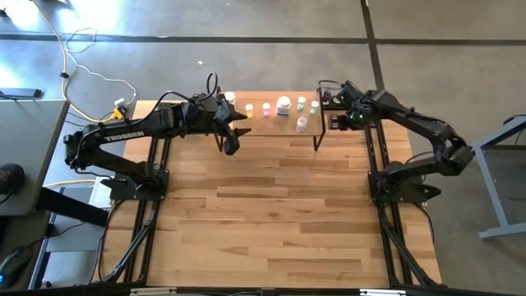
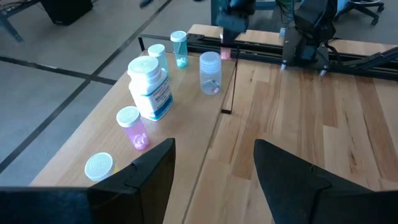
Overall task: Pick and place medicine bottles onto shelf by color
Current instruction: Put the pink pill bottle on the shelf
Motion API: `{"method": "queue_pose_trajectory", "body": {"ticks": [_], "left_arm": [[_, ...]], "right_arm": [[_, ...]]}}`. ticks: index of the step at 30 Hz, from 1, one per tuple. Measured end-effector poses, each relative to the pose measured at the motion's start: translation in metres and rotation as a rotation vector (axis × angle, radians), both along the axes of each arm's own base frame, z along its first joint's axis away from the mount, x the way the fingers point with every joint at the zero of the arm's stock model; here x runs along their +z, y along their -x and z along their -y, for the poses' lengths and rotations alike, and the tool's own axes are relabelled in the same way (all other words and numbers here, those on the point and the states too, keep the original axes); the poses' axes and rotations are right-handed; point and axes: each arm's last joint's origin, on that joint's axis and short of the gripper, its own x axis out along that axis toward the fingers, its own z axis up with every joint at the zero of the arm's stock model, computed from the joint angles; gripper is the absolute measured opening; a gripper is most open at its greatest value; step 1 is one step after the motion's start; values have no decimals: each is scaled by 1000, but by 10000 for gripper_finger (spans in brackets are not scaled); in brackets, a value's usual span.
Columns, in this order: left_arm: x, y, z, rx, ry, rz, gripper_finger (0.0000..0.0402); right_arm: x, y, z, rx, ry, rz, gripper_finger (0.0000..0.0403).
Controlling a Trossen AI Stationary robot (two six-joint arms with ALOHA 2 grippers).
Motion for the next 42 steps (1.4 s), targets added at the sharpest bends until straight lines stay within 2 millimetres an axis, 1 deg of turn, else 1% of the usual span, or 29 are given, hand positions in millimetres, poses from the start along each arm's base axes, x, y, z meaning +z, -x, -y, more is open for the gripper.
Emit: {"method": "queue_pose_trajectory", "body": {"ticks": [6,14,20,25,29,33,37,42], "left_arm": [[0,0,0,0,0,0,207],[-2,1,0,0,9,-21,207],[-2,1,1,-1,11,-26,207],[-2,1,1,-1,11,-26,207],[-2,1,1,-5,5,-29,207],[-2,1,1,-5,5,-29,207],[-2,1,1,-5,5,-30,207],[-4,2,1,-5,14,-50,207]], "right_arm": [[37,-2,-1,24,55,-28,103],[86,-4,-3,59,138,36,103],[126,-12,-13,105,257,108,103],[152,-20,-23,149,358,192,103],[169,-30,-30,202,436,282,103],[181,-40,-35,258,519,370,103],[190,-44,-40,296,565,420,103],[196,-48,-48,337,580,450,103]]}}
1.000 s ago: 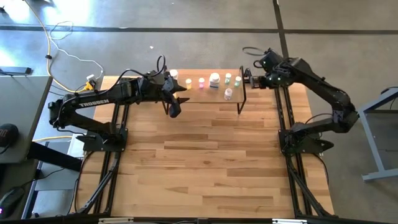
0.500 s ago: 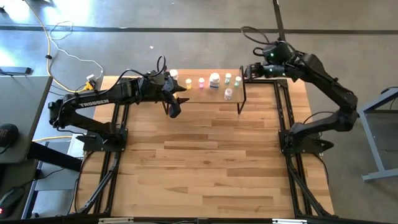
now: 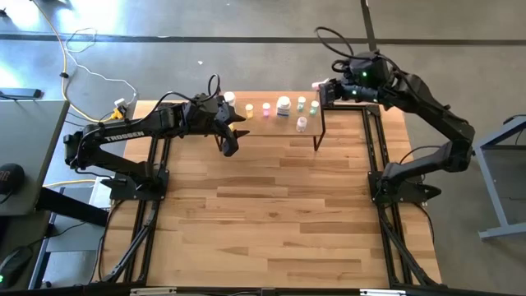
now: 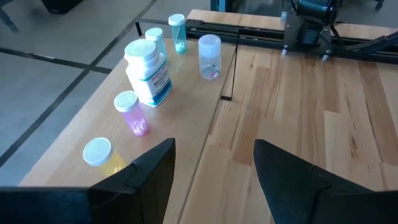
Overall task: Pick and place medicine bottles onto shelf by color
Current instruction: Put the pink pill bottle on the shelf
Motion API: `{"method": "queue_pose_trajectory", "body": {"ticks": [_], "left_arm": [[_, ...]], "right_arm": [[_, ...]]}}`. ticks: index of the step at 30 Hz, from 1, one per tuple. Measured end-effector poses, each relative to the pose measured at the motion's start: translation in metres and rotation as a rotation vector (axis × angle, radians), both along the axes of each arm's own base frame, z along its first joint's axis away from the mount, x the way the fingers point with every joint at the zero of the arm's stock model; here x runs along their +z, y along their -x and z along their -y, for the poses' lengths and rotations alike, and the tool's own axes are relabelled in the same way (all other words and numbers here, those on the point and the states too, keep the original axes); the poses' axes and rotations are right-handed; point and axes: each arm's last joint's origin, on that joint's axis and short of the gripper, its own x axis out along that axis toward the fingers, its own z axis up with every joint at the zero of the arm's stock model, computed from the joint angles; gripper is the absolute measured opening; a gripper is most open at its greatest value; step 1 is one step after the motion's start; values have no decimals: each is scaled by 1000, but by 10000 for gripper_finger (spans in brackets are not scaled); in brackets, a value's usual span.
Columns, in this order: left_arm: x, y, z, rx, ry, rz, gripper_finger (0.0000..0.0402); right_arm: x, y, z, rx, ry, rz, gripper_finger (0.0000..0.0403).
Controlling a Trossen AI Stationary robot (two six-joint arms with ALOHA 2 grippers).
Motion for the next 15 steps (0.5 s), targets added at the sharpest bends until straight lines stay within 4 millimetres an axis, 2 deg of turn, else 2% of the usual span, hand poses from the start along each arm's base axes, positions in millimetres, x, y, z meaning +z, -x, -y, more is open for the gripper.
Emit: {"method": "queue_pose_trajectory", "body": {"ticks": [6,15], "left_arm": [[0,0,0,0,1,0,207],[0,-1,1,-42,23,10,207]], "right_arm": [[-3,-12,-9,59,-4,-8,103],[-14,-56,-12,291,26,15,103]]}}
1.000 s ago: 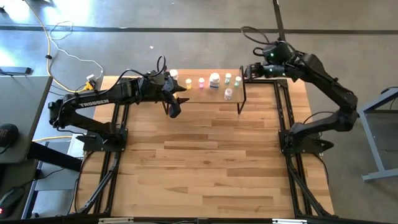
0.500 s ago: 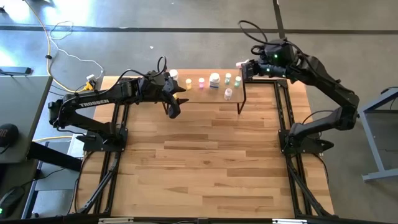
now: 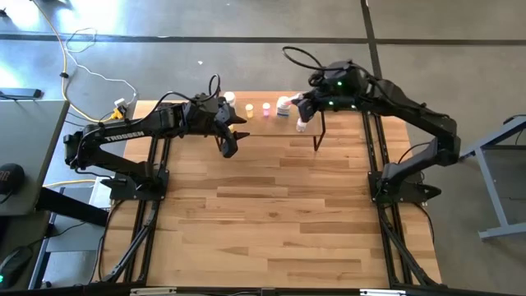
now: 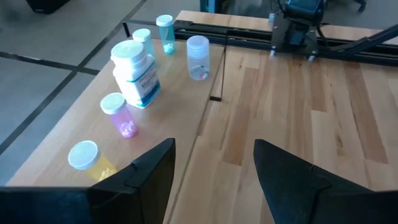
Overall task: Pick and place medicine bottles onto shelf by color
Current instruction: Put the pink pill bottle on the shelf
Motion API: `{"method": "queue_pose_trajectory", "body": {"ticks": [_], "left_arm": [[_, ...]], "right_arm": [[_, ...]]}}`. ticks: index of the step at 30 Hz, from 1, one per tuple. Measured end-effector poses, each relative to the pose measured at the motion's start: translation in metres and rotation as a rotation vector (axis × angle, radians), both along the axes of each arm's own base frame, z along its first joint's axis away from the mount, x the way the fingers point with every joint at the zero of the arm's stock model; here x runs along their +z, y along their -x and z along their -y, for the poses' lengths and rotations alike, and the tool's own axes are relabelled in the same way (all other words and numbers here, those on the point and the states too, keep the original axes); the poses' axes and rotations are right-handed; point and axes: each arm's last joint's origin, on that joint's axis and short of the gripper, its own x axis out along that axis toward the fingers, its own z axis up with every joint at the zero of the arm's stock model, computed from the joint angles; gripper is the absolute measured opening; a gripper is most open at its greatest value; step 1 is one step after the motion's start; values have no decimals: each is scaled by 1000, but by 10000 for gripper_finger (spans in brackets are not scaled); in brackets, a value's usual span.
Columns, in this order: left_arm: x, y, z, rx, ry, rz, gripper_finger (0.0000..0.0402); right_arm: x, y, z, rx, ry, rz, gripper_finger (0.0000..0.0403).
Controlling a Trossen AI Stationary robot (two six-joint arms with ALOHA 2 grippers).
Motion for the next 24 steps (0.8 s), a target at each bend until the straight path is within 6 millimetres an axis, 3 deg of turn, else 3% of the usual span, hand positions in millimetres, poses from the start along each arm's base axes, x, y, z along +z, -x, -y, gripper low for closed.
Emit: {"method": "queue_pose_trajectory", "body": {"ticks": [8,18,24], "left_arm": [[0,0,0,-1,4,2,207],[0,0,0,-1,4,2,207],[0,0,0,-2,3,1,207]], "right_arm": [[-15,-14,6,73,-27,-72,103],[-40,12,15,-33,-148,-386,103],[-58,13,20,-47,-216,-550,103]]}}
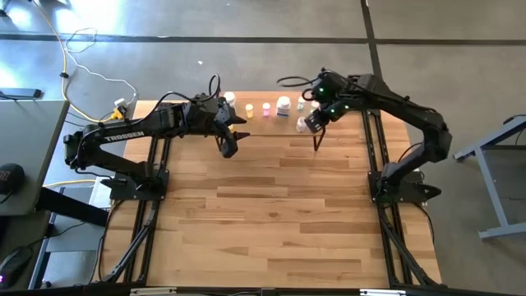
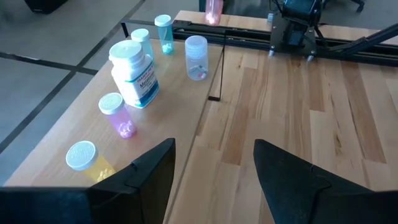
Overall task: Pick and place medicine bottles onto shelf by color
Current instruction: Put the pink pill bottle on the shelf
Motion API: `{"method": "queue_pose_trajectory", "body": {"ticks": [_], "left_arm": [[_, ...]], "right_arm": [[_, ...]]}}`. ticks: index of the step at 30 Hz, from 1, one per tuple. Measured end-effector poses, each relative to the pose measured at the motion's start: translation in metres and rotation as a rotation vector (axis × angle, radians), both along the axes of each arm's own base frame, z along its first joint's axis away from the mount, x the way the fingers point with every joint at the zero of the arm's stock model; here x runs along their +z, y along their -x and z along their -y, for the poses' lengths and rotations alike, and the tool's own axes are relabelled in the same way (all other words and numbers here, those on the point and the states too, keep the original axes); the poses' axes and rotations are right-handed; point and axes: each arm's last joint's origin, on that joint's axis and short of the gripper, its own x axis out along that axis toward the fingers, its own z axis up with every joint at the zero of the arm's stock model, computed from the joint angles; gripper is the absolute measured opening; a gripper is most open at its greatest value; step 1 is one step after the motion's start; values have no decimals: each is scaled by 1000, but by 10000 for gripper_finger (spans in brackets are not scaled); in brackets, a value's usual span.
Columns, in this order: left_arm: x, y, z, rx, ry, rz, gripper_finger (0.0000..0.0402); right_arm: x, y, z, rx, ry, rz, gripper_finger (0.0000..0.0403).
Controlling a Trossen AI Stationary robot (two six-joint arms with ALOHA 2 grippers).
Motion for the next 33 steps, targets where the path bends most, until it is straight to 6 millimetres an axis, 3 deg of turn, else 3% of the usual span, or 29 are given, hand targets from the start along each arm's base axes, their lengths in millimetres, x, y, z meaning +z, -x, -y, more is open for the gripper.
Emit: {"method": "queue_pose_trajectory", "body": {"ticks": [17,33], "left_arm": [[0,0,0,3,0,0,207],[0,0,0,2,-1,-3,207]], "right_arm": [[-48,-31,29,58,-20,-222,103],[-52,-26,44,38,-74,-208,103]]}}
